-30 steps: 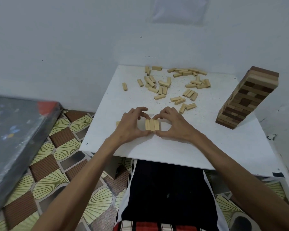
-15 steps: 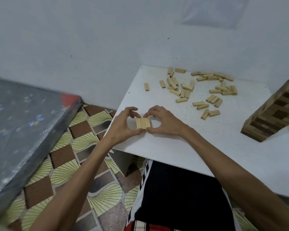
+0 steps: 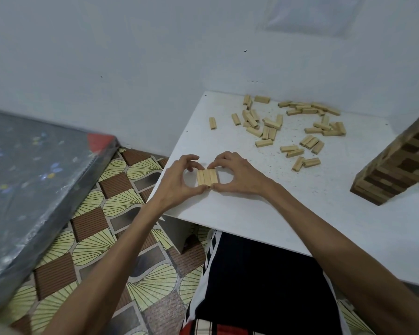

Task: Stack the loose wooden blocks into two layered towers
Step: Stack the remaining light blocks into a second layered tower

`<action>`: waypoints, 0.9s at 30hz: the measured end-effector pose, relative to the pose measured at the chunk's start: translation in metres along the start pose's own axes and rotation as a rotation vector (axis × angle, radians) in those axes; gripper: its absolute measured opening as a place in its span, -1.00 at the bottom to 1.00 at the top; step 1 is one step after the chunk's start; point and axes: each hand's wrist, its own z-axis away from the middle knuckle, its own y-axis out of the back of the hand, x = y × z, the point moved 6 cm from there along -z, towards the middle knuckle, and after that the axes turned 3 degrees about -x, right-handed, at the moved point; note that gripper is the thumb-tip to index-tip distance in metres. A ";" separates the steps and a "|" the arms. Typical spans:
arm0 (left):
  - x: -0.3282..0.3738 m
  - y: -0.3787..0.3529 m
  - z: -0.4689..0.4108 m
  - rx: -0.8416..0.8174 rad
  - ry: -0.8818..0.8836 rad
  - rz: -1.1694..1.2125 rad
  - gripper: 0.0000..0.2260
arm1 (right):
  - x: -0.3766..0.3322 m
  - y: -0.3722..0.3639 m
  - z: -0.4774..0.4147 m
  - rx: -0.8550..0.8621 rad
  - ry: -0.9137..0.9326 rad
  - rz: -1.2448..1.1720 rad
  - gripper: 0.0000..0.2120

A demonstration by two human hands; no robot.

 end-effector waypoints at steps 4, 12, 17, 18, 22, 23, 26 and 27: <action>-0.001 -0.001 0.000 -0.006 0.000 0.001 -0.31 | 0.001 0.000 0.001 -0.005 -0.009 0.008 -0.52; -0.001 -0.001 0.000 -0.007 -0.004 0.011 -0.31 | -0.003 0.001 0.002 0.003 -0.010 -0.003 -0.53; -0.004 -0.002 0.002 -0.051 -0.002 0.008 -0.24 | -0.002 0.000 0.002 -0.003 -0.018 0.010 -0.51; -0.004 -0.002 0.003 -0.064 -0.003 0.003 -0.22 | -0.002 0.000 0.002 -0.007 -0.019 0.014 -0.51; -0.009 -0.002 0.008 -0.074 0.005 0.006 -0.19 | -0.003 0.000 0.001 -0.023 -0.025 0.016 -0.50; -0.011 -0.002 0.008 -0.069 0.009 0.008 -0.20 | -0.003 0.000 0.001 -0.025 -0.024 0.020 -0.50; -0.013 -0.001 0.007 -0.060 0.025 0.010 -0.22 | -0.003 0.000 0.001 -0.033 -0.024 0.024 -0.48; -0.013 0.000 0.007 -0.056 0.029 0.012 -0.23 | -0.002 0.000 0.001 -0.038 -0.027 0.024 -0.46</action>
